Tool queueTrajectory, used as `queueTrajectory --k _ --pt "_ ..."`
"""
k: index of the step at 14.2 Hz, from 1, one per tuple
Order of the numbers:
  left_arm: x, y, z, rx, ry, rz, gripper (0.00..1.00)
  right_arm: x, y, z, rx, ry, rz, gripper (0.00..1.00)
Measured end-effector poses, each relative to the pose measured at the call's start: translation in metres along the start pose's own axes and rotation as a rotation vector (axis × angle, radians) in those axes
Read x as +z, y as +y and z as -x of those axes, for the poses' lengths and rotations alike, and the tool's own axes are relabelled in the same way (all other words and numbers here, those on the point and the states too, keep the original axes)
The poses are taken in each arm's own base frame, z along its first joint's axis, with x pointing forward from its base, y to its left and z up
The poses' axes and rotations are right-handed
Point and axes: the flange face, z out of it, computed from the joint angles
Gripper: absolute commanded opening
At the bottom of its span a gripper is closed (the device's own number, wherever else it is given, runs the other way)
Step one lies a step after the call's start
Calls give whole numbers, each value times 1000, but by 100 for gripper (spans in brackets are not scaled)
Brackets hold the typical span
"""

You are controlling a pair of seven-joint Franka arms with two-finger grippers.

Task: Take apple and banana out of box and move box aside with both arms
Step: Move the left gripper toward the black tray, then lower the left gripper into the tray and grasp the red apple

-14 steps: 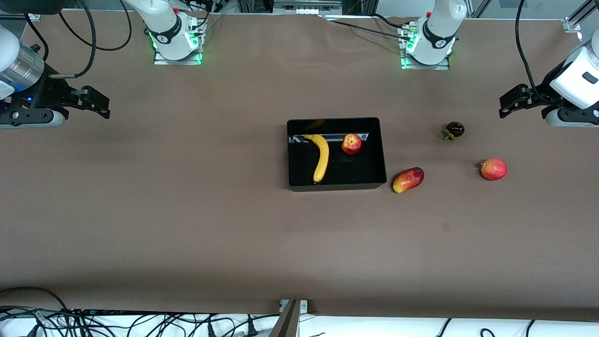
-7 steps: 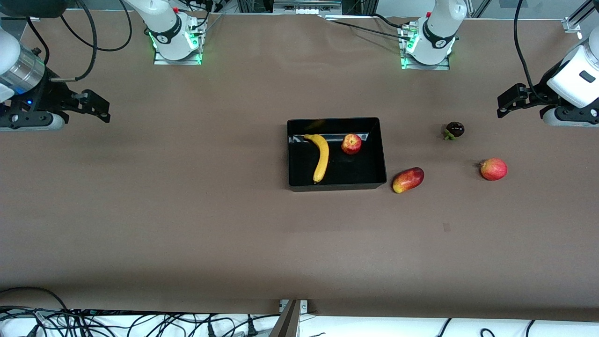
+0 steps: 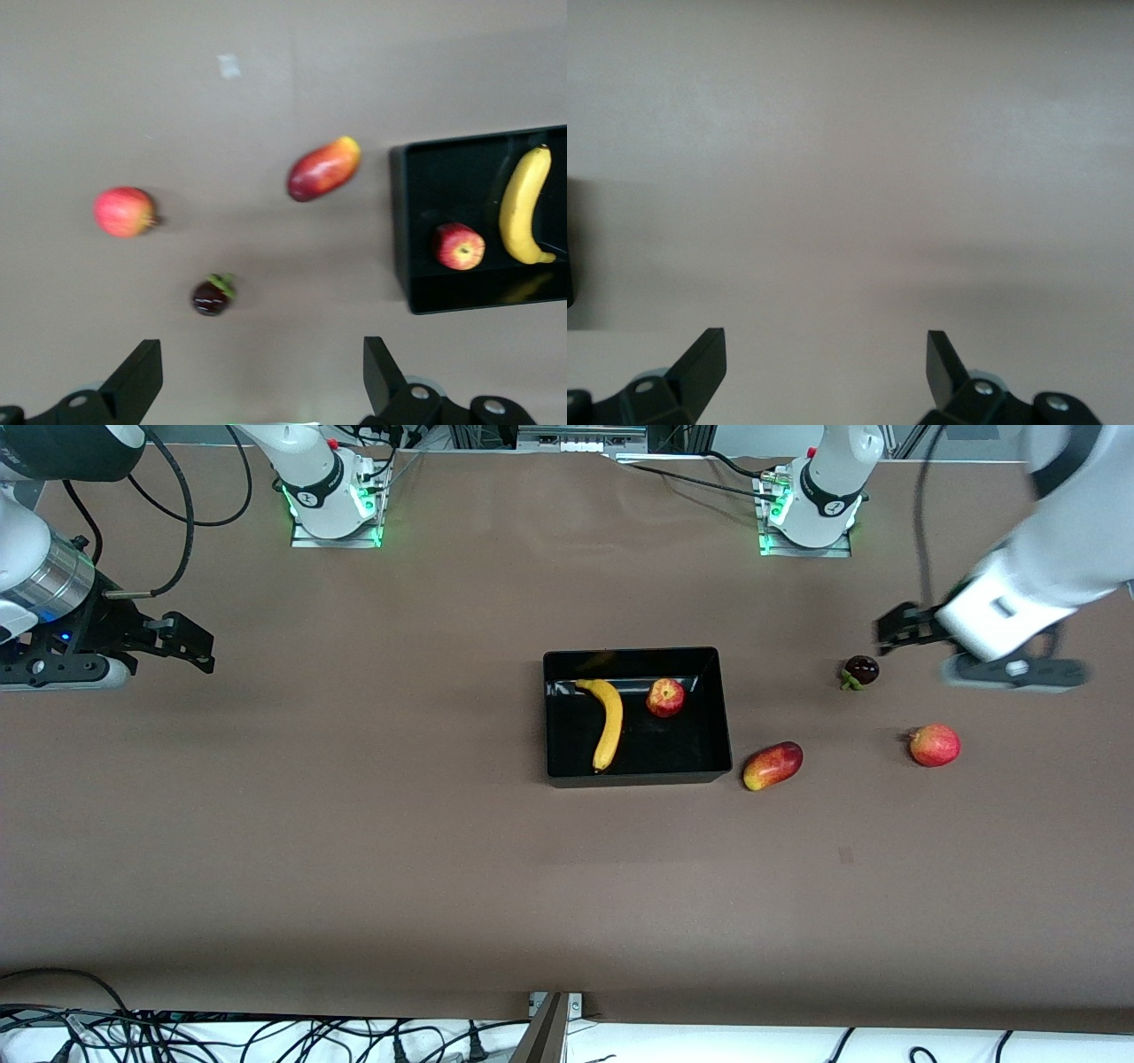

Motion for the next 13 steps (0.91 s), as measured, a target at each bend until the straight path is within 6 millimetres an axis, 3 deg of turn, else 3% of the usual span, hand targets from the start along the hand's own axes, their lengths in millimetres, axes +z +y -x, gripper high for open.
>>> queueTrajectory --k 3,5,8,11,13 --pt "55 102 -16 -86 -30 9 100 0 0 0 0 0 0 100" --pt "98 150 -26 -104 -52 29 100 0 0 0 0 0 0 100" --pt "171 193 -29 -84 -67 45 100 -1 0 0 0 0 0 100" --pt "250 225 2 -48 -55 39 100 -1 0 0 0 0 0 100" --pt "280 235 22 -27 -70 21 100 -1 0 0 0 0 0 100"
